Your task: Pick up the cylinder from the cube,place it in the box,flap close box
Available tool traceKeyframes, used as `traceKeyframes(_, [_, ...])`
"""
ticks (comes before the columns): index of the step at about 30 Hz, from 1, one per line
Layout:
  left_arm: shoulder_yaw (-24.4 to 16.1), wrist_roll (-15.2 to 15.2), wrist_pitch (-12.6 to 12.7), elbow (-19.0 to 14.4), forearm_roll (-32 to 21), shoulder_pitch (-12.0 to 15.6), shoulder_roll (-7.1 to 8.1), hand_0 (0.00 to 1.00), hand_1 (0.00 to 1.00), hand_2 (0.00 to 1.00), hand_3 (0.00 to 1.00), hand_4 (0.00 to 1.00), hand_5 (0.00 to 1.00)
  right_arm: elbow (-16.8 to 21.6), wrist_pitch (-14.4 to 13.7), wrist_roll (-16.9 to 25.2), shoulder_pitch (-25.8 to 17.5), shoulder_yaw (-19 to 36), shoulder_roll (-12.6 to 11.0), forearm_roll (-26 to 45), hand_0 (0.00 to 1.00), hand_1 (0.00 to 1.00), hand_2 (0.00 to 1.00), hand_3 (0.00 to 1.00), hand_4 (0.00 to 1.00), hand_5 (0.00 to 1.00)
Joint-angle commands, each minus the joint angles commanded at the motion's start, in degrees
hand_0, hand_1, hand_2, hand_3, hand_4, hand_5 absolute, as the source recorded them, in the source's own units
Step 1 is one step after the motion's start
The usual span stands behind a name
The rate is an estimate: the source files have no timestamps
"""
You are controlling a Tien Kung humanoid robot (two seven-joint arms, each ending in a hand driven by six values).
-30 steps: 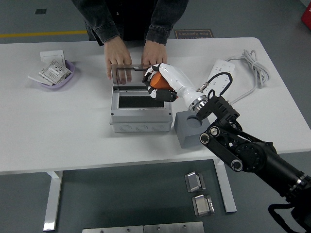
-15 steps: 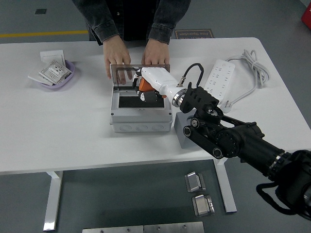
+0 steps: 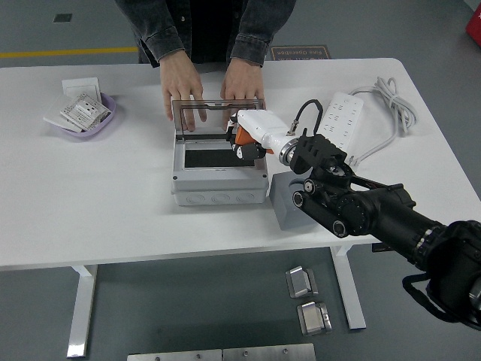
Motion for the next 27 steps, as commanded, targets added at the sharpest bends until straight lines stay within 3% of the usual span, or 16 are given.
traceKeyframes(13, [-0.2,0.0,0.0,0.0,0.3,0.1,-0.07,0.729,0.747,0.716,0.760,0.741,0.446,6.1,-0.1,-0.5,-0.7,-1.1,0.0,0.8,0.086,0.144,0.273,0.268,0.002,0.002])
traceKeyframes(27, [-0.3,-0.1,0.1,0.0,0.4,0.4,-0.18,0.729,0.747,0.717,0.761,0.741,0.446,5.6,1.9,-0.9,-1.0,-1.0,0.0,-1.8,0.085,0.144,0.270,0.270,0.002,0.002])
